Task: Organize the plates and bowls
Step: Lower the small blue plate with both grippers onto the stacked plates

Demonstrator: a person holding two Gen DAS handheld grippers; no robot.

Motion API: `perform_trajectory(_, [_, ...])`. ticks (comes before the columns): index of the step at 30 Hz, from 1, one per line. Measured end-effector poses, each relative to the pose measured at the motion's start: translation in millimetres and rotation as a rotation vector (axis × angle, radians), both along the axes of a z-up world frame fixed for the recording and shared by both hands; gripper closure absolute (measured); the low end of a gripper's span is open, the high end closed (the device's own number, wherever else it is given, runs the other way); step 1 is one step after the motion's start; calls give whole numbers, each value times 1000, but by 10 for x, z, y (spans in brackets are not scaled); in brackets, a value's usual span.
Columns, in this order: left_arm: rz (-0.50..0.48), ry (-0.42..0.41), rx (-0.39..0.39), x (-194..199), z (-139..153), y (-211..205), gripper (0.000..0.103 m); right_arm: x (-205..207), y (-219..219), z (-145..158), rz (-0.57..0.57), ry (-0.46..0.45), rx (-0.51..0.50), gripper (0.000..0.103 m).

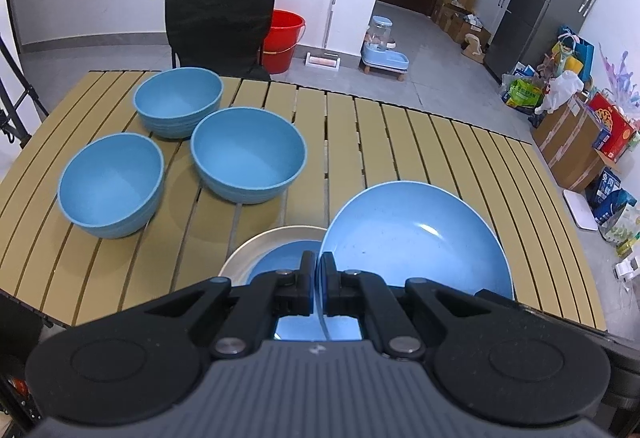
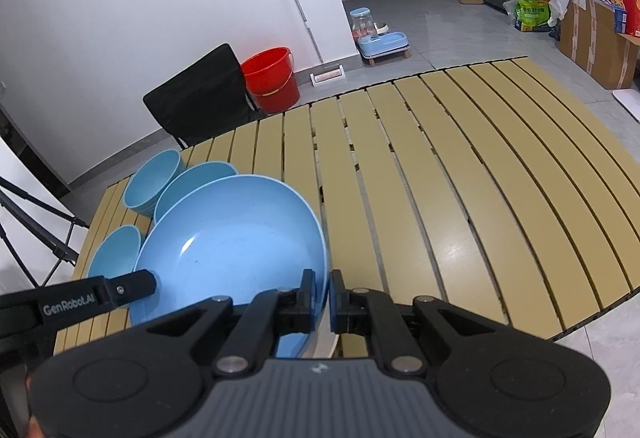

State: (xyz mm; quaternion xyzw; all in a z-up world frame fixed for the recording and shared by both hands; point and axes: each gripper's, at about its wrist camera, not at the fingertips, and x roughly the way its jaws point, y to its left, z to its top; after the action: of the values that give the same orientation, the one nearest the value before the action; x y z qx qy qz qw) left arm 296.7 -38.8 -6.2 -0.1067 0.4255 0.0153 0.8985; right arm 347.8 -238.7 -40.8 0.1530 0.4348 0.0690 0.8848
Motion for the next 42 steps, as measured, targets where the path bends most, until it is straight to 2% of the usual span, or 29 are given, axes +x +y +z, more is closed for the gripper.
perform_trajectory(12, [20,20,-10,20,-233,354,99,-6,371,-147,9,22,-29,97])
perform_trajectory(16, [21,22,13,78,-352,399,99,23,479,-232,11,28,-44,97])
perform_trajectory(21, [8,17,54,143,-477,368,99,69,547,-371,9,33,-55,96])
perform_trajectory(33, [-25,28,91,240,-823,323,99,211,584,-721,11,75,-58,96])
perform_trajectory(42, [-37,31,136,285,-991,283,99,265,636,-855,38,65,-101,95])
